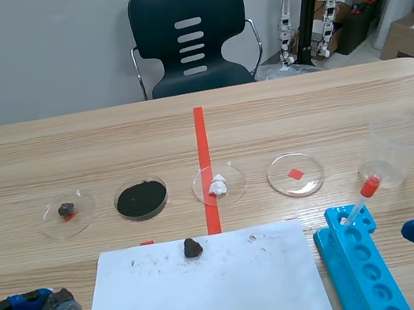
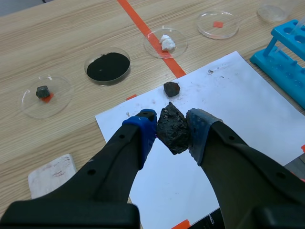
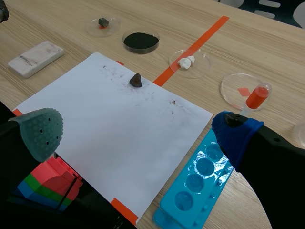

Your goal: Lower the mineral onto the iron filings and hold still

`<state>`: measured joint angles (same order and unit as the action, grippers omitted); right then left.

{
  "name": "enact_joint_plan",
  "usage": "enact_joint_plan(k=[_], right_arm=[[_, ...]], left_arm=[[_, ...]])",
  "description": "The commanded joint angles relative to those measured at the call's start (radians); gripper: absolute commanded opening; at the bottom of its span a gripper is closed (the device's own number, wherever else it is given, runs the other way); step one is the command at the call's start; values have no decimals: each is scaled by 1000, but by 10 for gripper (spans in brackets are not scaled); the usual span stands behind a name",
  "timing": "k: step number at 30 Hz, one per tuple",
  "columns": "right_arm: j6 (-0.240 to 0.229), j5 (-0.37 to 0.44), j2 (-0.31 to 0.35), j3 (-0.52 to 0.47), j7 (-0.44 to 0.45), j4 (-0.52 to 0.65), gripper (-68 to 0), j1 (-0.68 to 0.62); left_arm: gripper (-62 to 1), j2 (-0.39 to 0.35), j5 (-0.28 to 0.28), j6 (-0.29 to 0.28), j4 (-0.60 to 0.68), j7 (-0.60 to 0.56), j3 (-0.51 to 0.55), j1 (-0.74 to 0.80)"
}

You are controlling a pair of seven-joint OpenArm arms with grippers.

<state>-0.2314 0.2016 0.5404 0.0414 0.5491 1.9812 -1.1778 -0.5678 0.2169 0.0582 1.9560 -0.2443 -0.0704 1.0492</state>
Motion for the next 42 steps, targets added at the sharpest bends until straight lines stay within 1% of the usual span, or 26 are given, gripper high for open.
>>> enact_joint_plan(k=[1, 37, 40, 41, 42], right_arm=[[-1, 8, -1, -3, 15, 24, 4, 0], [-1, 8, -1, -3, 15, 24, 4, 0], [-1, 8, -1, -3, 15, 24, 4, 0], [-1, 8, -1, -3, 15, 24, 4, 0], [-1, 8, -1, -3, 15, 24, 4, 0]], left_arm=[[-493, 5, 3, 2, 10, -21, 0, -5], [-493, 5, 3, 1, 10, -16, -2, -13], [-493, 5, 4, -3, 10, 61, -13, -67], [-493, 5, 11, -3, 10, 100, -20, -95], [-493, 5, 32, -3, 9, 153, -30, -135]])
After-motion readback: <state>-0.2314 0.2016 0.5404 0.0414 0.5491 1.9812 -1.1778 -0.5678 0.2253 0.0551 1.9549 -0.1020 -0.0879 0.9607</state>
